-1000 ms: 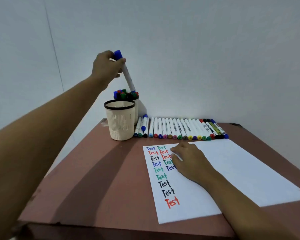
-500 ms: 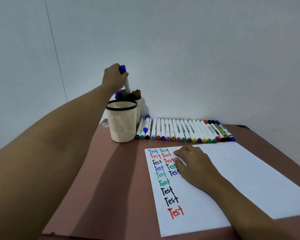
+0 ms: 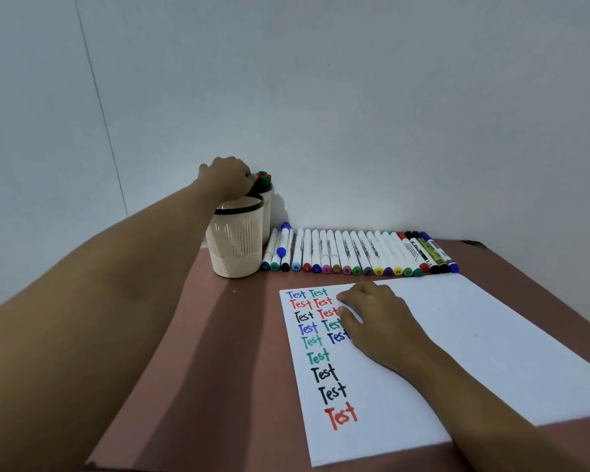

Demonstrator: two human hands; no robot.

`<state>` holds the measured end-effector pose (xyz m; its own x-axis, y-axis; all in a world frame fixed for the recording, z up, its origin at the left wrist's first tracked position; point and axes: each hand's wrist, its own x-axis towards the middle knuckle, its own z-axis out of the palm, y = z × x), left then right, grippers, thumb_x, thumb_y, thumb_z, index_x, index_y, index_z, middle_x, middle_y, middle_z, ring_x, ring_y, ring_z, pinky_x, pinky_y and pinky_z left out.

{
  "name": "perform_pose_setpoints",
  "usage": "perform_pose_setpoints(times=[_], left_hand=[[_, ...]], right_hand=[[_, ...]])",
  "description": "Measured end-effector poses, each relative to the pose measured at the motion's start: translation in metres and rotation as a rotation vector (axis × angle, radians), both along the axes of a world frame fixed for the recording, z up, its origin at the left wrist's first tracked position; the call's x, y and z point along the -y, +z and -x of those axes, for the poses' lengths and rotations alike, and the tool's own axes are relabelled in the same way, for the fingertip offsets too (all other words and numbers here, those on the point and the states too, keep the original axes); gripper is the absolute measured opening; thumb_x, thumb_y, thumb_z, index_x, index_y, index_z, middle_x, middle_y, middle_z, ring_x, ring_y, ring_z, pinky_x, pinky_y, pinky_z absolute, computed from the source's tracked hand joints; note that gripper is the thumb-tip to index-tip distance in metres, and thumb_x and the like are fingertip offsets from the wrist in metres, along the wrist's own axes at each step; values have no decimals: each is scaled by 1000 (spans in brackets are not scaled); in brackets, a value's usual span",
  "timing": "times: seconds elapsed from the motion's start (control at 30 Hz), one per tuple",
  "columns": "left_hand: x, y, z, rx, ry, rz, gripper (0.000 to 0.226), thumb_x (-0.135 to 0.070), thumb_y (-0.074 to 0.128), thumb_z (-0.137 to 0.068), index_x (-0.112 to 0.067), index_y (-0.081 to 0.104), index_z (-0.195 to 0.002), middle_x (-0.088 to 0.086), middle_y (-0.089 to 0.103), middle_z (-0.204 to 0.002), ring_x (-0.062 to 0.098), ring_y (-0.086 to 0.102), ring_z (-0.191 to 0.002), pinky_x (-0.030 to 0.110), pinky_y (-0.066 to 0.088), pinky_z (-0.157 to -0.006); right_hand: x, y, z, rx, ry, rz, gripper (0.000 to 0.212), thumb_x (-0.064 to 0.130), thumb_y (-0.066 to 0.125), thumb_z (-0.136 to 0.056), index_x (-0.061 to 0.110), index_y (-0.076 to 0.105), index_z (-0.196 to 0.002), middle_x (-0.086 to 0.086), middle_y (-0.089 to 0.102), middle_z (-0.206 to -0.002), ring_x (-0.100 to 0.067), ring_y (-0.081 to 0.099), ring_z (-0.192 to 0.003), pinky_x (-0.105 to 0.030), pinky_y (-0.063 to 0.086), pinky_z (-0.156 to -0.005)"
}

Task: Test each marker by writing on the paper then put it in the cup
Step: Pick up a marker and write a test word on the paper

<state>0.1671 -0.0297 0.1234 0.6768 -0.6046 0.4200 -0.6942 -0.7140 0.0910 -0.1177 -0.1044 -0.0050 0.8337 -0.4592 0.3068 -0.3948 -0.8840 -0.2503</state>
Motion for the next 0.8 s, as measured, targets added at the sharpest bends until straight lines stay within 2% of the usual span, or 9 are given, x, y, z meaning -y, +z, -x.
perform_pose_setpoints(times=[0.1,0.2,0.33,0.43,0.53,0.67,0.73,0.8], left_hand=[[2,0,0,-67,5,-31,41,-37,31,-98,-9,61,-103,12,57,-112,33,46,-110,43,33,-92],[1,5,4,-44,-25,-18,41,-38,33,-98,-11,59,-117,14,54,-123,35,45,-115,45,35,-96],[-2,10,31,27,-198,209,40,-31,40,-97,-11,52,-130,16,50,-132,33,44,-122,44,37,-102],[-13,8,70,102,-337,388,37,-26,42,-96,-10,54,-127,14,55,-125,28,48,-116,35,38,-96],[-30,-12,108,101,-446,451,35,-24,43,-97,-9,56,-125,10,58,-119,23,50,-112,28,37,-91],[-50,-64,135,-31,-493,316,33,-24,44,-96,-9,59,-122,10,58,-118,21,53,-108,28,40,-89],[-57,-92,141,-116,-493,178,33,-23,43,-96,-8,59,-121,10,58,-116,24,54,-105,29,41,-88],[-62,-112,142,-189,-488,26,35,-26,43,-97,-11,57,-124,9,55,-121,22,51,-110,33,41,-94]], right_hand=[[1,-1,0,0,0,-2,40,35,39,-99,25,48,-137,6,45,-140,-13,40,-126,-29,33,-102],[2,-2,0,5,-2,-2,40,35,40,-99,24,49,-137,6,47,-139,-14,41,-125,-29,34,-102],[2,-2,0,16,0,-5,39,34,41,-99,24,51,-136,5,48,-138,-15,42,-125,-29,34,-101],[1,-2,0,16,-5,1,39,34,41,-99,23,52,-135,5,48,-138,-15,41,-125,-30,34,-101],[0,-2,0,22,-5,1,38,32,42,-98,22,53,-133,4,49,-137,-16,42,-125,-31,35,-101],[-2,-2,1,17,-15,22,38,32,40,-99,21,54,-133,3,50,-136,-18,43,-124,-31,36,-100],[-3,-2,1,-16,-21,49,39,33,38,-99,22,52,-134,2,48,-137,-18,43,-123,-31,36,-100],[-3,-2,0,-57,-26,68,39,34,35,-100,22,49,-135,1,46,-138,-19,43,-123,-32,36,-99]])
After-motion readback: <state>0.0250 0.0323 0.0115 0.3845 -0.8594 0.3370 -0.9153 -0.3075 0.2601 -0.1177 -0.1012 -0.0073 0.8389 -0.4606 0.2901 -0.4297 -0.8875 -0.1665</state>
